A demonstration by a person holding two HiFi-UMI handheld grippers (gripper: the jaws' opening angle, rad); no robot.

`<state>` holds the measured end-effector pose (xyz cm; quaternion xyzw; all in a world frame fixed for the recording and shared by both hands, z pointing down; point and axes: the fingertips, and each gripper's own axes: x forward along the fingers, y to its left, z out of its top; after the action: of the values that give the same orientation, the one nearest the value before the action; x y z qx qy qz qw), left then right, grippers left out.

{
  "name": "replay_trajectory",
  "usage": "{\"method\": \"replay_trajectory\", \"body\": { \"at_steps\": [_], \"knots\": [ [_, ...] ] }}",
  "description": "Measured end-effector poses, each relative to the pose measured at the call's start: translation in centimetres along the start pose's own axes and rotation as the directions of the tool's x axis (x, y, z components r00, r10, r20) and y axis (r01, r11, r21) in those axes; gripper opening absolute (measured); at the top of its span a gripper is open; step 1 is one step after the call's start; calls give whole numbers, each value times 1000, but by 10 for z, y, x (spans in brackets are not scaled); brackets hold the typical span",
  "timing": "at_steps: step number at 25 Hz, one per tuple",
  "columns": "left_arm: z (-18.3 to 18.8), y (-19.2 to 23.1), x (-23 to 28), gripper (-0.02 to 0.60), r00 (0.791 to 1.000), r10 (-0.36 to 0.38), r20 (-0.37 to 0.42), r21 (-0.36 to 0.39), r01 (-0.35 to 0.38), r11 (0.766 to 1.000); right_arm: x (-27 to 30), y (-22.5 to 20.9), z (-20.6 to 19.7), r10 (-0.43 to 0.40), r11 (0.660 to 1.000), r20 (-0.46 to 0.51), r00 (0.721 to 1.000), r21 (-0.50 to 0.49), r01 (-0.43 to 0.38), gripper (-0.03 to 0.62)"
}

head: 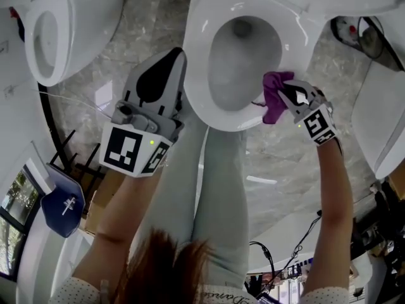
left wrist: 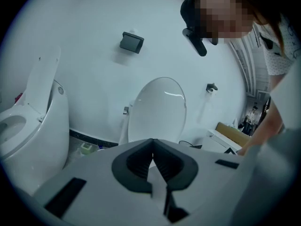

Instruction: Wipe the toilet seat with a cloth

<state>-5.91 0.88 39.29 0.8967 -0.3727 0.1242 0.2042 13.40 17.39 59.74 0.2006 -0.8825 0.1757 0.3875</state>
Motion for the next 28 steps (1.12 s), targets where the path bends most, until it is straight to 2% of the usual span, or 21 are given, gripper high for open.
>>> {"method": "replay_trajectory", "body": {
  "at_steps": [9,20,28],
  "knots": [
    [-3,9,-8,5,1000,-20,-13,25,20,999,3,11,1,-28,999,-20,999,26,28,64],
    [-17,10,-10,5,997,-47,-68,62,51,997,9,43,7,-68,992,5,998,106,67,63],
    [-18,6,-18,5,996,-51,-70,82,57,995,14,65,10,-83,985,10,997,150,81,63]
  ]
}}
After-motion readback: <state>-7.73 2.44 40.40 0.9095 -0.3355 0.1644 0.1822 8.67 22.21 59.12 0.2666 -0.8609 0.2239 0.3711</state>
